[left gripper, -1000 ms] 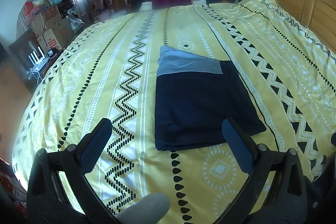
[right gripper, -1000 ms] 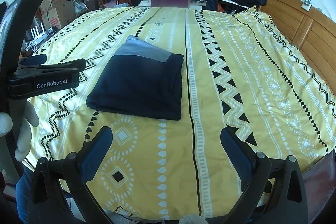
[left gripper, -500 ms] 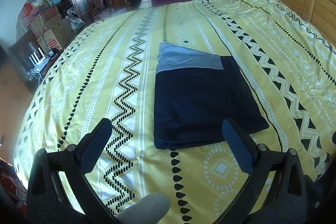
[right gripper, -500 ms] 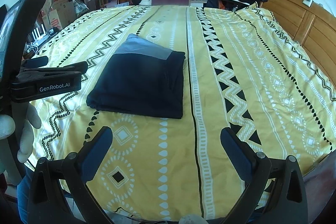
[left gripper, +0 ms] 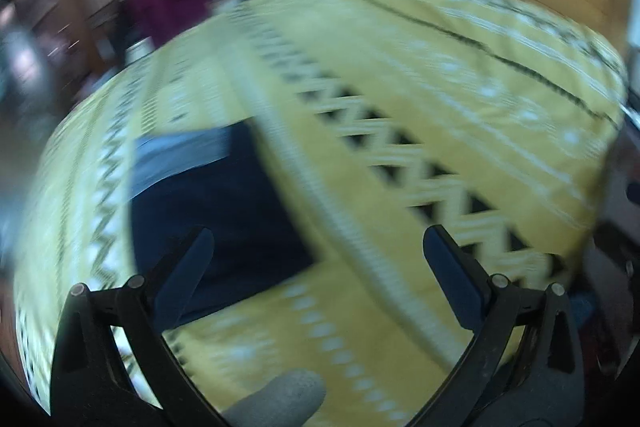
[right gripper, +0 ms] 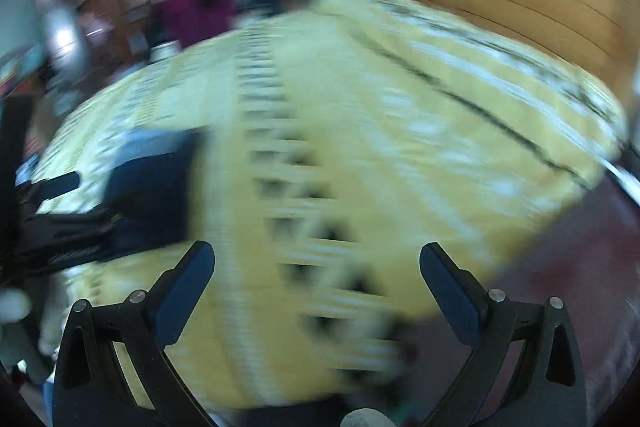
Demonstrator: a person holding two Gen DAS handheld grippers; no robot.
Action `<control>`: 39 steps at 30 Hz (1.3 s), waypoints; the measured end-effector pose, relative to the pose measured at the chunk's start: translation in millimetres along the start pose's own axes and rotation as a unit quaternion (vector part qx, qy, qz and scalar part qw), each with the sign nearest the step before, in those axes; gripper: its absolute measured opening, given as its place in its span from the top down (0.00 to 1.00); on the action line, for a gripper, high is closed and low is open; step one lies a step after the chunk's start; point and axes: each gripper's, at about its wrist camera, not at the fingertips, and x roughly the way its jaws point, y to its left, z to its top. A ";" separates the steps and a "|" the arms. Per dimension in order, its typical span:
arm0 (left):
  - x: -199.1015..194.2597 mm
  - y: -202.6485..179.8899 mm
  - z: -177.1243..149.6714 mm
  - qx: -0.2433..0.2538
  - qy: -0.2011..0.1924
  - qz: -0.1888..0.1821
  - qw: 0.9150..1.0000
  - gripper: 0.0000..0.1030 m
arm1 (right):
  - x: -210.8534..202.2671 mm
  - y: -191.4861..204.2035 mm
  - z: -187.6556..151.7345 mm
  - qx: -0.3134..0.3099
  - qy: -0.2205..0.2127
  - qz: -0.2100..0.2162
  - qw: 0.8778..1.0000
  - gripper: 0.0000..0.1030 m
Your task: Fold small clothes
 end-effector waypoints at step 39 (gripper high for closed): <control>172.1 -139.7 9.9 -0.096 0.036 0.100 0.990 0.00 | 288.9 -79.2 83.6 -0.200 0.161 0.052 0.965 0.00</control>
